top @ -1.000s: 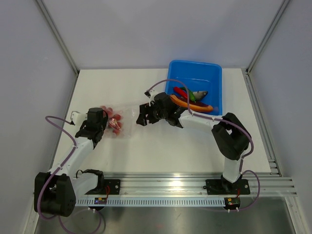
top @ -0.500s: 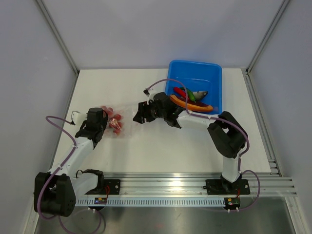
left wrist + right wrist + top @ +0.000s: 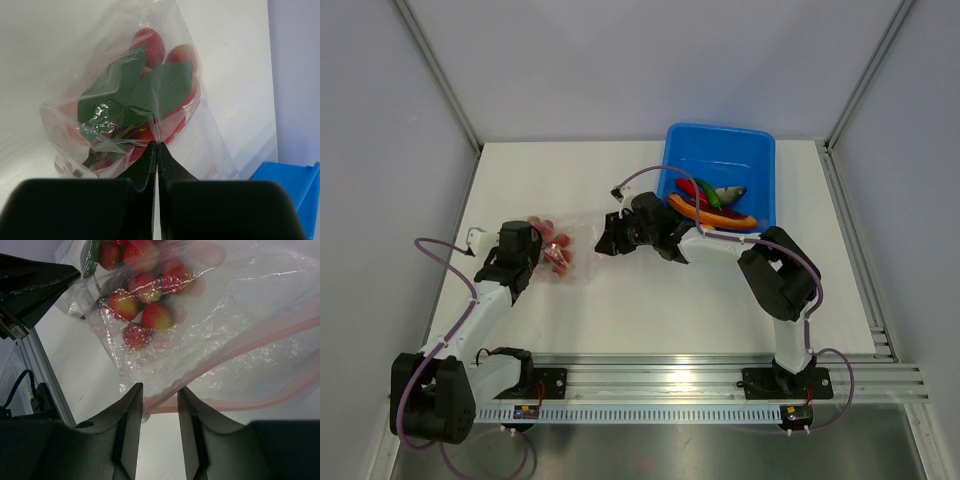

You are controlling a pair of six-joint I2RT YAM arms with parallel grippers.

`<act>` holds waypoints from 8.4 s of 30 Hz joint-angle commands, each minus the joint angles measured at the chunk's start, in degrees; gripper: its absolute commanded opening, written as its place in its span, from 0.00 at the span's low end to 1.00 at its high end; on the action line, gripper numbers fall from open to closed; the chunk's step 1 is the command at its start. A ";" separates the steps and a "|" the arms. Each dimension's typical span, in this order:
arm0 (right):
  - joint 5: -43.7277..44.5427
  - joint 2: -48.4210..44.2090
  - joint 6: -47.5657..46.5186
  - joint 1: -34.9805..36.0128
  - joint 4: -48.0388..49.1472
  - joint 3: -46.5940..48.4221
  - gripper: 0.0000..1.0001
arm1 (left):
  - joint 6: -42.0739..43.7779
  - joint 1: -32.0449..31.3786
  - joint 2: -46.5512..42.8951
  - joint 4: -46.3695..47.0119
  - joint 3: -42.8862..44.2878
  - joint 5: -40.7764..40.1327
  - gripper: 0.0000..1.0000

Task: Open the zip-top bag and remove the fake food
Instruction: Pick up the fake fruit from the center of the board.

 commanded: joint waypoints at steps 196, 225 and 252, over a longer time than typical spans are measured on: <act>-0.68 -16.03 -5.97 5.15 34.81 -23.64 0.74 | -6.36 2.58 0.22 -3.43 -1.77 2.30 0.01; 5.90 -18.22 -4.38 5.15 30.58 -23.54 0.00 | -7.85 3.02 1.27 -4.66 -1.42 1.51 0.01; 16.27 -24.20 -5.61 5.15 39.12 -32.25 0.39 | -8.83 3.64 1.71 -7.56 -0.28 0.63 0.00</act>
